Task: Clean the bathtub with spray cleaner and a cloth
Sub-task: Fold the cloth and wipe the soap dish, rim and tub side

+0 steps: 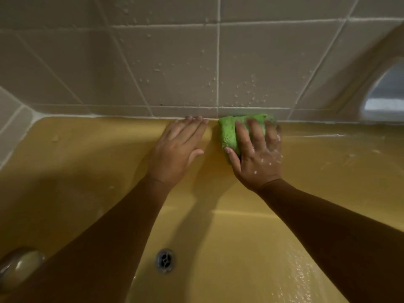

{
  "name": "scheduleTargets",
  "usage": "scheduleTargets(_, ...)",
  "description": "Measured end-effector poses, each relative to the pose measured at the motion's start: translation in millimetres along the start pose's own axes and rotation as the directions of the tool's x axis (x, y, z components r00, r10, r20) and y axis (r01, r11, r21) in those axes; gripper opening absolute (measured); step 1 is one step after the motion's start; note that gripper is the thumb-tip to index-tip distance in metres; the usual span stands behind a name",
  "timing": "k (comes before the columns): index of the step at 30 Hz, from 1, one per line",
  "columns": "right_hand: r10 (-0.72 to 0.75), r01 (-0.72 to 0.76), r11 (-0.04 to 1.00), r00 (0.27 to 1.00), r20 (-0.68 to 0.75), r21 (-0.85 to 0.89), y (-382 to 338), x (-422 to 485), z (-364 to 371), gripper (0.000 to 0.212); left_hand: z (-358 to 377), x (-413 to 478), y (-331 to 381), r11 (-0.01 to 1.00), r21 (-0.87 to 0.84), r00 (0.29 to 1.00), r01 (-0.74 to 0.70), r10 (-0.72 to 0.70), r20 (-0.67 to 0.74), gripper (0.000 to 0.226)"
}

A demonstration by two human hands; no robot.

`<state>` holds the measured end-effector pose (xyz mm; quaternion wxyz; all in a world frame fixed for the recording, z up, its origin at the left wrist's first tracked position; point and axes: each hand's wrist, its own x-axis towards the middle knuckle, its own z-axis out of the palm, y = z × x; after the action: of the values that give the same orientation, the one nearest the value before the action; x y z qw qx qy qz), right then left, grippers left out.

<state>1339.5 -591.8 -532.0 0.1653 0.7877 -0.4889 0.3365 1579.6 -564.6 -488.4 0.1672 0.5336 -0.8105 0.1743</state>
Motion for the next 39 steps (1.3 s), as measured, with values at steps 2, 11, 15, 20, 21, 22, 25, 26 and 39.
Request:
scheduleTargets(2, -0.025, 0.025, 1.000, 1.000, 0.018, -0.009, 1.3, -0.3, 1.1, 0.060, -1.9, -11.8, -11.6, 0.998, 0.063, 0.999, 0.010, -0.013, 0.050, 0.078)
scheduleTargets(11, -0.017, 0.017, 1.000, 0.996, 0.090, 0.003, -64.2, 22.2, 13.9, 0.064, -23.8, -56.1, -65.8, 0.948, 0.136, 0.949, 0.289, -0.303, 0.090, 0.079)
scheduleTargets(15, -0.024, 0.021, 0.999, 0.988, 0.150, 0.025, -113.5, 38.0, 27.3, 0.065, -35.1, -72.0, -91.4, 0.926, 0.175, 0.925, 0.335, -0.358, 0.129, 0.078)
scheduleTargets(20, -0.007, -0.011, 0.997, 0.970, 0.242, 0.074, -179.0, 63.2, 35.2, 0.064, -52.8, -97.0, -111.2, 0.884, 0.194, 0.875, 0.425, -0.456, 0.164, 0.072)
scheduleTargets(21, -0.009, -0.015, 0.996, 0.966, 0.260, 0.092, -193.7, 68.7, 36.2, 0.063, -56.5, -102.6, -112.7, 0.873, 0.192, 0.861, 0.449, -0.480, 0.169, 0.072)
scheduleTargets(22, -0.015, -0.017, 0.993, 0.961, 0.277, 0.114, -207.8, 74.2, 36.9, 0.062, -61.0, -107.8, -113.7, 0.860, 0.183, 0.846, 0.477, -0.505, 0.169, 0.071)
scheduleTargets(25, -0.060, -0.007, 0.981, 0.942, 0.331, 0.196, -245.6, 92.0, 38.7, 0.060, -76.9, -123.8, -113.6, 0.804, 0.148, 0.786, 0.576, -0.594, 0.169, 0.067)
scheduleTargets(26, -0.082, 0.003, 0.975, 0.934, 0.347, 0.222, -257.2, 98.1, 39.2, 0.060, -82.8, -130.5, -112.7, 0.779, 0.143, 0.759, 0.611, -0.628, 0.171, 0.065)
scheduleTargets(39, -0.037, -0.121, 0.954, 0.862, 0.506, 0.276, -367.2, 159.3, 52.4, 0.055, -127.7, -189.1, -139.6, 0.535, 0.333, 0.480, 0.776, -0.845, 0.236, 0.075)
